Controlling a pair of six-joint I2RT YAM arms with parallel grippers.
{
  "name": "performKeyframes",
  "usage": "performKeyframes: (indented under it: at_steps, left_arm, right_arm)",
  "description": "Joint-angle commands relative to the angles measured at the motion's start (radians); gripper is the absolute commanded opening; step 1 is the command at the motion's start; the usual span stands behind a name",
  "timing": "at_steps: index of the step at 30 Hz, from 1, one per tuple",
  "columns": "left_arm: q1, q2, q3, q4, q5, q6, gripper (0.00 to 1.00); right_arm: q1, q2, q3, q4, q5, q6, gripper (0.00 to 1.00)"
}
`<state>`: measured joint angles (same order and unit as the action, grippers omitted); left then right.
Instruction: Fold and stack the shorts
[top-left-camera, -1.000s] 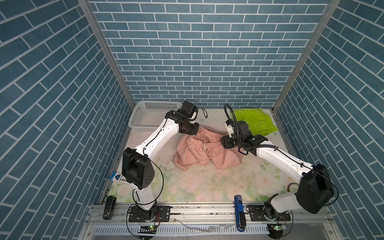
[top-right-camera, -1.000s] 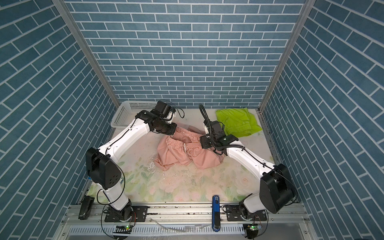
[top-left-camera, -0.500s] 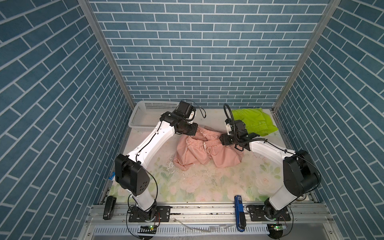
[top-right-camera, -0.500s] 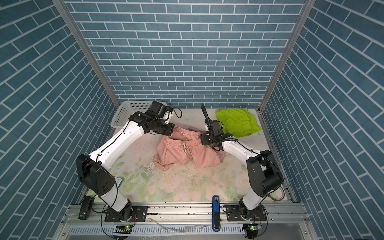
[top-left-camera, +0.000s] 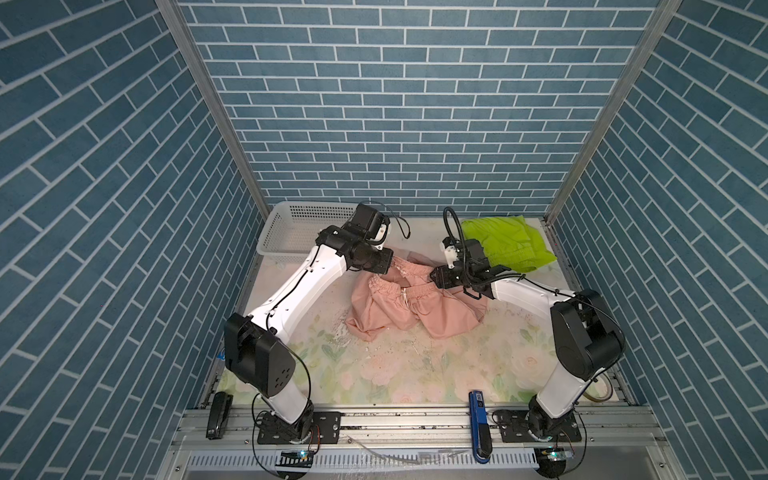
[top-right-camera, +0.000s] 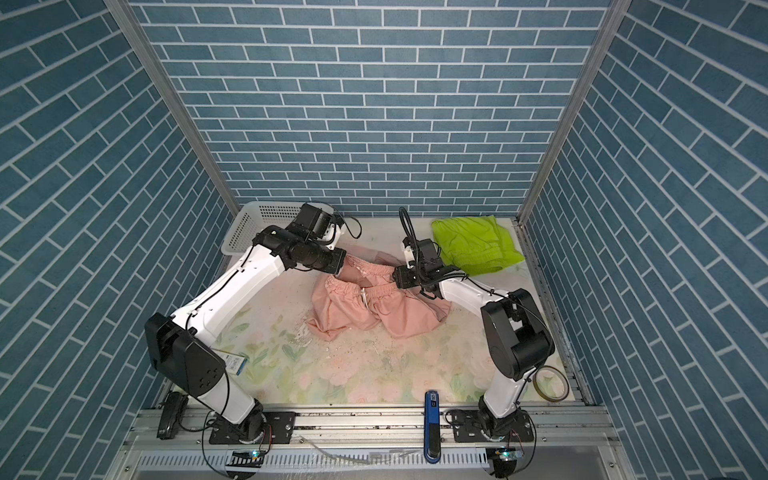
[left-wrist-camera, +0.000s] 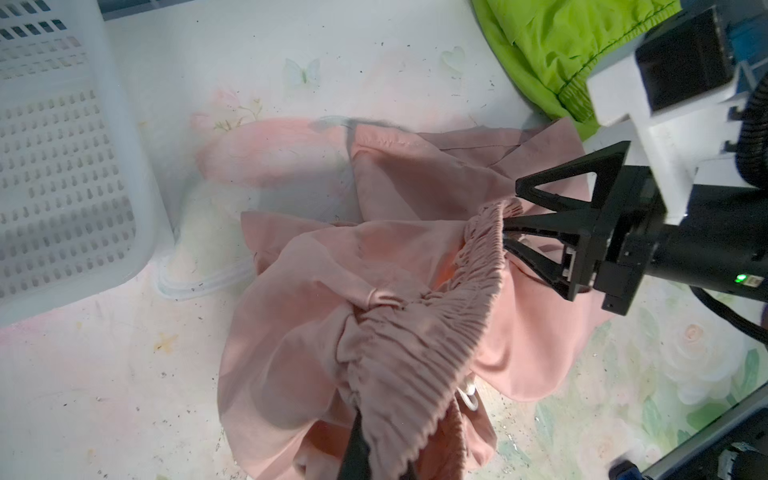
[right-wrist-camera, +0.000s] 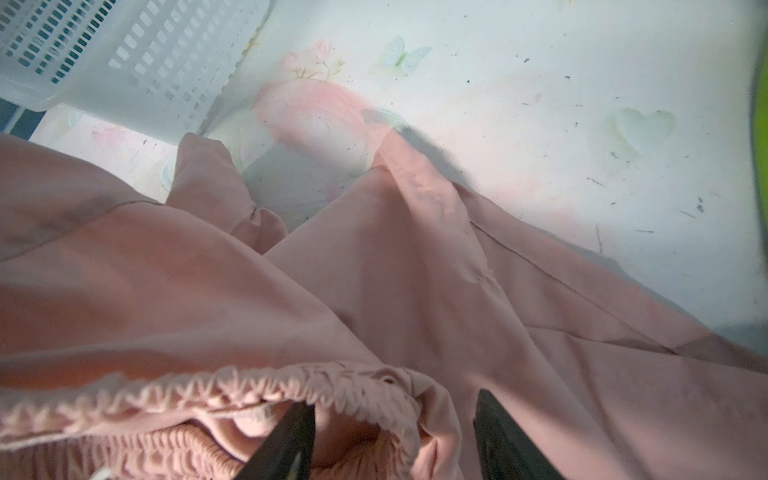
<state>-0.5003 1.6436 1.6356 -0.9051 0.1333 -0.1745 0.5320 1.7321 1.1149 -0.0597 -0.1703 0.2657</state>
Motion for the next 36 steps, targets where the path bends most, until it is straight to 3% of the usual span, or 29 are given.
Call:
performKeyframes:
  at_steps: [1,3,6,7,15,18,22,27,32,36]
  left_arm:
    - [0.003,-0.039,0.026,-0.015,-0.041,0.025,0.0]
    - [0.002,-0.051,0.026,-0.014,-0.061,0.034,0.0]
    - [0.004,-0.056,0.036,-0.025,-0.088,0.049,0.0]
    - [0.004,-0.056,0.04,-0.03,-0.102,0.054,0.0]
    - [0.009,-0.092,-0.008,-0.009,-0.287,0.12,0.0]
    - [0.013,-0.102,0.043,-0.063,-0.281,0.139,0.0]
    - [0.012,-0.127,0.076,-0.072,-0.164,0.155,0.0]
    - [0.014,-0.191,0.042,-0.038,-0.159,0.153,0.02]
    - [0.013,-0.163,0.251,-0.201,-0.177,0.213,0.04]
    - [0.013,-0.149,0.482,-0.326,-0.126,0.258,0.02]
  right_arm:
    - [0.006,0.019,0.003,0.01,-0.019,0.007,0.53]
    - [0.006,0.022,0.017,-0.013,-0.014,-0.008,0.39]
    - [0.005,0.007,0.037,-0.047,-0.007,-0.025,0.05]
    - [0.005,-0.006,0.047,-0.068,0.004,-0.036,0.0]
    - [0.014,-0.204,0.103,-0.271,0.206,-0.194,0.0]
    - [0.019,-0.308,0.102,-0.312,0.24,-0.238,0.0]
    - [0.079,-0.389,0.138,-0.414,0.256,-0.319,0.0]
    - [0.107,-0.496,0.132,-0.444,0.234,-0.287,0.0]
    - [0.108,-0.552,0.233,-0.525,0.287,-0.344,0.0]
    - [0.107,-0.604,0.386,-0.581,0.238,-0.391,0.0]
